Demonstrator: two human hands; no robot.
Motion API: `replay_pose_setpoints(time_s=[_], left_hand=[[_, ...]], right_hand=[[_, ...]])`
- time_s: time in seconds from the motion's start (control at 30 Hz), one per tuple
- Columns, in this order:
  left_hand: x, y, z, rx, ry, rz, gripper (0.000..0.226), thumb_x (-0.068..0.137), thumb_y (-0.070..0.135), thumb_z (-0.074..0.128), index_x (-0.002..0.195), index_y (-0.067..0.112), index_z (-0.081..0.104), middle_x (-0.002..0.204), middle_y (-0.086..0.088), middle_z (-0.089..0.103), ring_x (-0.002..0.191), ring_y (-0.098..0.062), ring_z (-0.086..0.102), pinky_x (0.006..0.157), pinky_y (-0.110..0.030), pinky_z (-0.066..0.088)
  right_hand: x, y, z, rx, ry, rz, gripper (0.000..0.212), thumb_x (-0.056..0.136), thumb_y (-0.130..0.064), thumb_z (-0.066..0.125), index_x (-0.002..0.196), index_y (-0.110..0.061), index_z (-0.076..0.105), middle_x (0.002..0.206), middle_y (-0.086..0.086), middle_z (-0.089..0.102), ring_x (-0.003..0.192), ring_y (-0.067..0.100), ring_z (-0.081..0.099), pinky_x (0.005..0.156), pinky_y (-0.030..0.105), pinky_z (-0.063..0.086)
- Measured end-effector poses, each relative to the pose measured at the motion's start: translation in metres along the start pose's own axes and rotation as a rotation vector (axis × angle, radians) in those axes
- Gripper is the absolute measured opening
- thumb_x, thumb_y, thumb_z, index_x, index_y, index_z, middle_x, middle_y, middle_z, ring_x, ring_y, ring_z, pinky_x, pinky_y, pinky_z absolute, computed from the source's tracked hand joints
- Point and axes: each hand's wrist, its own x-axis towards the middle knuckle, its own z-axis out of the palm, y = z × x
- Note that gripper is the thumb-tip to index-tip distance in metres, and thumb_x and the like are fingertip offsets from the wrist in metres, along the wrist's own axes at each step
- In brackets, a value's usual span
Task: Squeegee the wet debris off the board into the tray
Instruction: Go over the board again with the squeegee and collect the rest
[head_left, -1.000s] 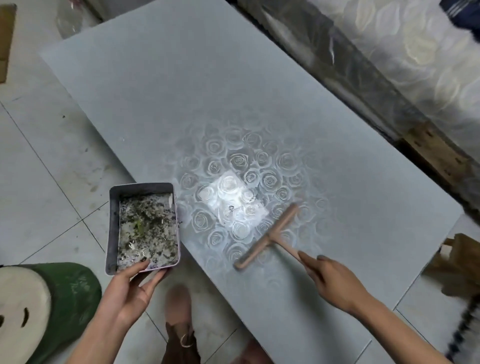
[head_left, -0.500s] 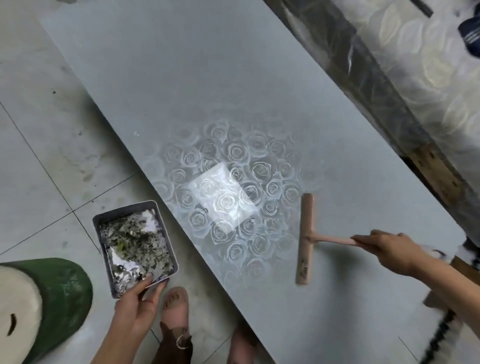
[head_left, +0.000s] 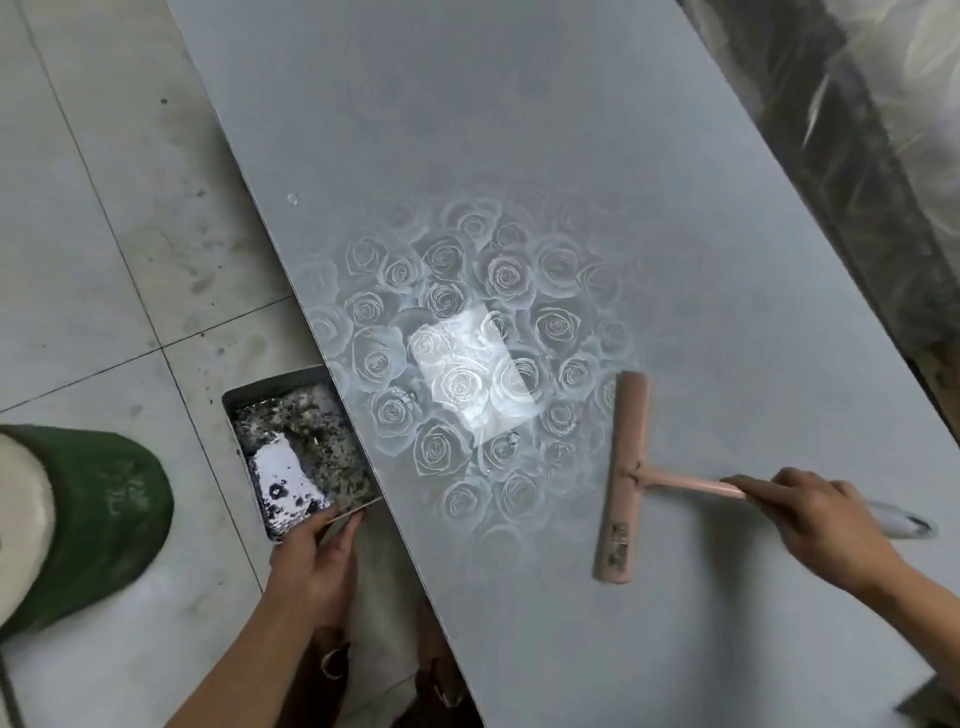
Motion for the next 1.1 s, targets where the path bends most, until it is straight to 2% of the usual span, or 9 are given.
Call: replay_pose_setpoints(time_s=[0.13, 0.23, 0.3, 0.4, 0.5, 0.7, 0.83, 0.97, 1.1], left_hand=[[0.001, -0.014, 0.001, -0.043, -0.005, 0.053, 0.016, 0.095, -0.006, 0.041, 0.088, -0.002, 0.055, 0.108, -0.015, 0.059, 0.111, -0.031, 0.056, 0.105, -0.033, 0.043], [-0.001, -0.015, 0.003, -0.039, -0.004, 0.084, 0.019, 0.095, -0.006, 0.041, 0.084, 0.000, 0.055, 0.090, -0.012, 0.061, 0.089, -0.025, 0.059, 0.070, -0.028, 0.058], [0.000, -0.016, 0.002, -0.040, -0.002, 0.097, 0.018, 0.095, -0.006, 0.041, 0.085, 0.000, 0.054, 0.093, -0.012, 0.059, 0.088, -0.024, 0.059, 0.061, -0.028, 0.057], [-0.002, -0.019, 0.003, -0.037, 0.004, 0.109, 0.019, 0.096, -0.007, 0.040, 0.084, 0.000, 0.054, 0.092, -0.012, 0.057, 0.086, -0.024, 0.058, 0.060, -0.028, 0.057], [-0.003, -0.021, 0.001, -0.039, 0.018, 0.108, 0.021, 0.095, -0.008, 0.041, 0.081, 0.001, 0.053, 0.088, -0.013, 0.057, 0.085, -0.025, 0.058, 0.063, -0.029, 0.057], [-0.008, -0.020, -0.002, -0.039, 0.020, 0.101, 0.017, 0.092, -0.009, 0.044, 0.083, -0.001, 0.055, 0.076, -0.014, 0.066, 0.073, -0.025, 0.066, 0.067, -0.029, 0.057], [-0.008, -0.020, 0.000, -0.070, 0.025, 0.105, 0.018, 0.093, -0.011, 0.042, 0.083, 0.000, 0.053, 0.088, -0.014, 0.058, 0.082, -0.025, 0.059, 0.059, -0.030, 0.057], [-0.009, -0.018, -0.001, -0.093, 0.023, 0.080, 0.016, 0.092, -0.011, 0.043, 0.085, 0.000, 0.053, 0.089, -0.015, 0.058, 0.084, -0.024, 0.058, 0.061, -0.031, 0.057], [-0.011, -0.020, 0.000, -0.098, 0.025, 0.081, 0.018, 0.091, -0.012, 0.043, 0.082, -0.001, 0.053, 0.081, -0.013, 0.062, 0.080, -0.024, 0.059, 0.060, -0.029, 0.057]], right_hand=[[0.043, -0.086, 0.011, 0.024, -0.018, -0.344, 0.041, 0.087, -0.011, 0.062, 0.123, -0.033, 0.063, 0.083, 0.002, 0.059, 0.086, 0.031, 0.061, 0.074, 0.039, 0.038], [0.066, -0.135, 0.007, 0.009, 0.007, -0.458, 0.041, 0.094, -0.023, 0.044, 0.129, -0.041, 0.055, 0.091, 0.000, 0.058, 0.094, 0.026, 0.056, 0.078, 0.036, 0.031], [0.063, -0.124, -0.011, 0.045, 0.076, -0.454, 0.036, 0.087, -0.019, 0.055, 0.118, -0.034, 0.066, 0.077, 0.001, 0.058, 0.079, 0.030, 0.060, 0.070, 0.037, 0.033], [0.054, -0.067, -0.035, -0.038, 0.162, -0.338, 0.043, 0.068, -0.003, 0.081, 0.104, -0.026, 0.073, 0.062, 0.000, 0.051, 0.060, 0.033, 0.060, 0.060, 0.036, 0.036], [0.043, -0.057, -0.030, -0.158, 0.126, -0.262, 0.041, 0.065, -0.002, 0.082, 0.098, -0.024, 0.075, 0.060, 0.002, 0.051, 0.057, 0.033, 0.060, 0.057, 0.038, 0.039], [0.073, -0.195, 0.009, -0.092, 0.063, -0.339, 0.043, 0.095, -0.028, 0.041, 0.134, -0.046, 0.044, 0.103, -0.001, 0.055, 0.102, 0.024, 0.052, 0.086, 0.036, 0.029], [0.075, -0.197, -0.024, -0.014, 0.178, -0.378, 0.034, 0.080, -0.016, 0.066, 0.108, -0.036, 0.069, 0.073, 0.004, 0.056, 0.073, 0.032, 0.057, 0.069, 0.037, 0.032], [0.071, -0.152, -0.047, -0.130, 0.125, -0.322, 0.040, 0.065, -0.005, 0.078, 0.094, -0.032, 0.074, 0.060, 0.004, 0.053, 0.060, 0.032, 0.057, 0.063, 0.038, 0.038], [0.076, -0.205, -0.022, -0.231, 0.065, -0.346, 0.040, 0.091, -0.028, 0.045, 0.127, -0.045, 0.052, 0.098, 0.000, 0.058, 0.100, 0.025, 0.054, 0.085, 0.038, 0.030]])
